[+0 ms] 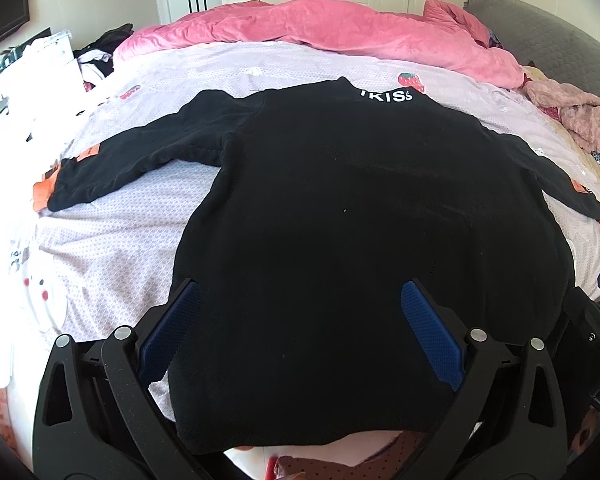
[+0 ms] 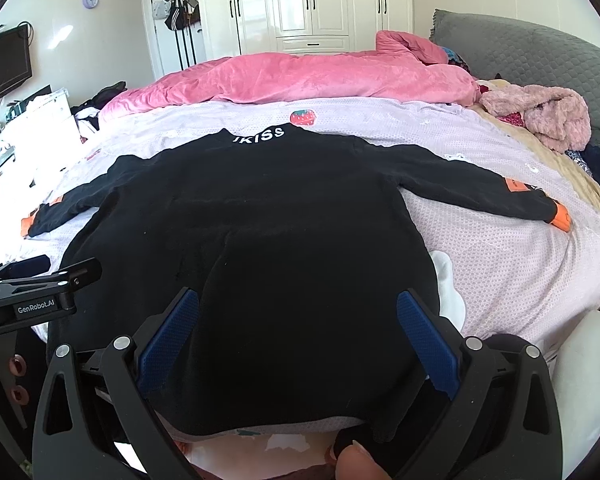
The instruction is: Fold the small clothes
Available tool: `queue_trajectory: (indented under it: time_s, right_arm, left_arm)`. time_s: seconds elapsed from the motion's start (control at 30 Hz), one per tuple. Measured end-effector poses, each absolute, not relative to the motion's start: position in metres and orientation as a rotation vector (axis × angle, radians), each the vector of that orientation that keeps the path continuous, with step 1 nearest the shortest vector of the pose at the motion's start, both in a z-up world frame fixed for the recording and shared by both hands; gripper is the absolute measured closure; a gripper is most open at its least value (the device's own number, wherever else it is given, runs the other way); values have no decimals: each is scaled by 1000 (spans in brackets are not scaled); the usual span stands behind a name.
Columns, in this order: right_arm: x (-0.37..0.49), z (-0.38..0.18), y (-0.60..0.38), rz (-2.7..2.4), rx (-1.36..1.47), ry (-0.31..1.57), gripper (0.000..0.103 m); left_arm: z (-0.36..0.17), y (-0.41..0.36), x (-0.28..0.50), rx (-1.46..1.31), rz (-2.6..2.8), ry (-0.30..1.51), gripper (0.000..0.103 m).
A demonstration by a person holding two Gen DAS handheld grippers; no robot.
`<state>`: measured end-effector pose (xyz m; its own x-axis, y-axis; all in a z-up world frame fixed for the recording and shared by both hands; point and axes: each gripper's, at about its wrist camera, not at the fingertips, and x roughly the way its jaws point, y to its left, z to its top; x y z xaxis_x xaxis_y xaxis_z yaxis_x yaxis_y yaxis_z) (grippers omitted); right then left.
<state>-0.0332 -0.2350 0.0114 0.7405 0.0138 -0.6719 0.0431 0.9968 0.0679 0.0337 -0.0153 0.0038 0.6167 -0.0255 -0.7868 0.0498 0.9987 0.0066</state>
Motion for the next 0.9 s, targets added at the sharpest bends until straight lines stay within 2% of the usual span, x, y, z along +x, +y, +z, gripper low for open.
queue_trajectory:
  time_s: [0.9]
  right_arm:
    - [62,37,-271,-139,95,726,4]
  left_arm:
    - [27,-56,106,42,-54,890,9]
